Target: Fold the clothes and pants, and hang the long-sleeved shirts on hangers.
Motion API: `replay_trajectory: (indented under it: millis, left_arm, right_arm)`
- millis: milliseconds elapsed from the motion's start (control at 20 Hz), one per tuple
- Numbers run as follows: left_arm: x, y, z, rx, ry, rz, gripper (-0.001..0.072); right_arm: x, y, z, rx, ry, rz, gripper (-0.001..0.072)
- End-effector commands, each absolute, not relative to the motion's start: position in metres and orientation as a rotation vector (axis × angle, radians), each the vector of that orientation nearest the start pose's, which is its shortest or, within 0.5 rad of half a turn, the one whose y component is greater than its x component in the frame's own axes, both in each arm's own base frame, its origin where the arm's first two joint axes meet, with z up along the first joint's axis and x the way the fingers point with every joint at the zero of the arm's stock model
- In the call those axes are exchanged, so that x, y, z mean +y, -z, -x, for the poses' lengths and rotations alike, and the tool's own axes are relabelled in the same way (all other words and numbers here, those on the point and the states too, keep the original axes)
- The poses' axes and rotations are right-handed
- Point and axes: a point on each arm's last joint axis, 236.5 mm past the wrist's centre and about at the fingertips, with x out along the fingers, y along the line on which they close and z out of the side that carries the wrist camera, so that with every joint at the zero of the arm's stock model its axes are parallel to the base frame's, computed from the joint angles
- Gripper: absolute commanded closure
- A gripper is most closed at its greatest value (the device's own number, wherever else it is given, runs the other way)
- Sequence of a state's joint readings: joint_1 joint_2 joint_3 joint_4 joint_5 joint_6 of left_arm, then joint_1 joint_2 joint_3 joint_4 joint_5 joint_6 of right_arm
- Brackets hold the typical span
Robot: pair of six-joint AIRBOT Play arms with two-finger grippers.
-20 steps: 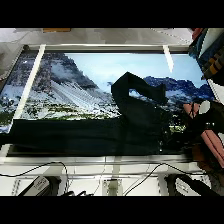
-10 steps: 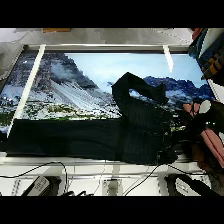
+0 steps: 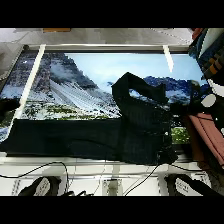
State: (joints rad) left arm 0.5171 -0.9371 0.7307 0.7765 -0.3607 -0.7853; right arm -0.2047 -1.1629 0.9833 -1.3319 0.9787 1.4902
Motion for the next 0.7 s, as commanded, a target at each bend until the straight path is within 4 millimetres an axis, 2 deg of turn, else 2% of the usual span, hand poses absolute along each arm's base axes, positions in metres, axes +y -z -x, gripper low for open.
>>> replay_trajectory:
  millis: [0,150,250,300,400,500,550,650]
  left_arm:
    - [0.063,-0.101,-0.417,0.457,-0.014,0.183,0.069]
    - [0.018,-0.101,-0.422,0.467,0.095,0.143,0.0689]
    - [0.003,-0.1,-0.422,0.472,0.13,0.134,0.069]
    - [-0.001,-0.1,-0.422,0.472,0.14,0.133,0.0689]
    - [-0.002,-0.1,-0.422,0.473,0.144,0.132,0.0689]
    - [-0.002,-0.1,-0.422,0.473,0.143,0.131,0.0689]
    - [-0.002,-0.1,-0.422,0.473,0.143,0.131,0.0689]
    - [-0.002,-0.101,-0.422,0.472,0.143,0.132,0.0689]
  right_arm:
    - [-0.039,-0.027,-0.447,0.836,0.123,-0.501,0.024]
    - [-0.053,0.007,-0.463,0.861,0.165,-0.531,0.0223]
    - [-0.061,0.034,-0.469,0.929,0.185,-0.564,0.02]
    - [-0.062,0.045,-0.474,0.959,0.187,-0.58,0.0148]
    - [-0.062,0.061,-0.487,1.01,0.177,-0.598,0.0118]
    - [-0.062,0.07,-0.501,1.03,0.189,-0.644,0.0121]
    - [-0.057,0.067,-0.51,1.022,0.174,-0.68,0.0123]
    - [-0.028,0.047,-0.53,0.98,0.04,-0.62,0.0123]
